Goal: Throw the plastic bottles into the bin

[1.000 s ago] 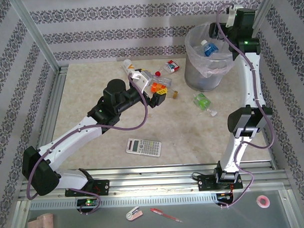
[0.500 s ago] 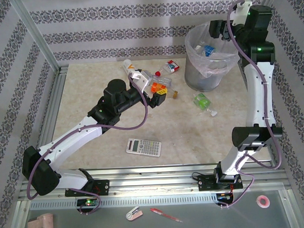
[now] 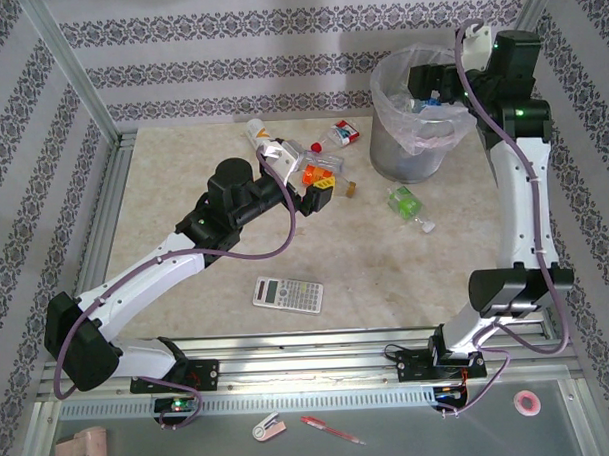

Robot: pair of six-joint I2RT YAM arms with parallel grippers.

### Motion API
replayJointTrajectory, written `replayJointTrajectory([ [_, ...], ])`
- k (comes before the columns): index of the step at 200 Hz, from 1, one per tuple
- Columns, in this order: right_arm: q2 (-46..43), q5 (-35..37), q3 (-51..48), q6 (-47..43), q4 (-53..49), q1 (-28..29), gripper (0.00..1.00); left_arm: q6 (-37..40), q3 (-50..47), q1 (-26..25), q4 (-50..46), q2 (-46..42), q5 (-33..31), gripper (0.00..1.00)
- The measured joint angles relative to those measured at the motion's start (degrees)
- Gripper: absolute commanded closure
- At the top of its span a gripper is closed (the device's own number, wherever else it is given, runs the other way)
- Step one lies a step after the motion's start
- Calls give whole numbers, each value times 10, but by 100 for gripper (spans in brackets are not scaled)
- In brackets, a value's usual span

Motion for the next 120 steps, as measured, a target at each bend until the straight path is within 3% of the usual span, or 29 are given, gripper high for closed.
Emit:
replayJointTrajectory([
  [74,-91,-35,-122,5,-3,0,2,0,2,0,0,0,4,0],
  [120,-155,-42,-250,43,0,-4,2,0,4,0,0,0,10,0],
])
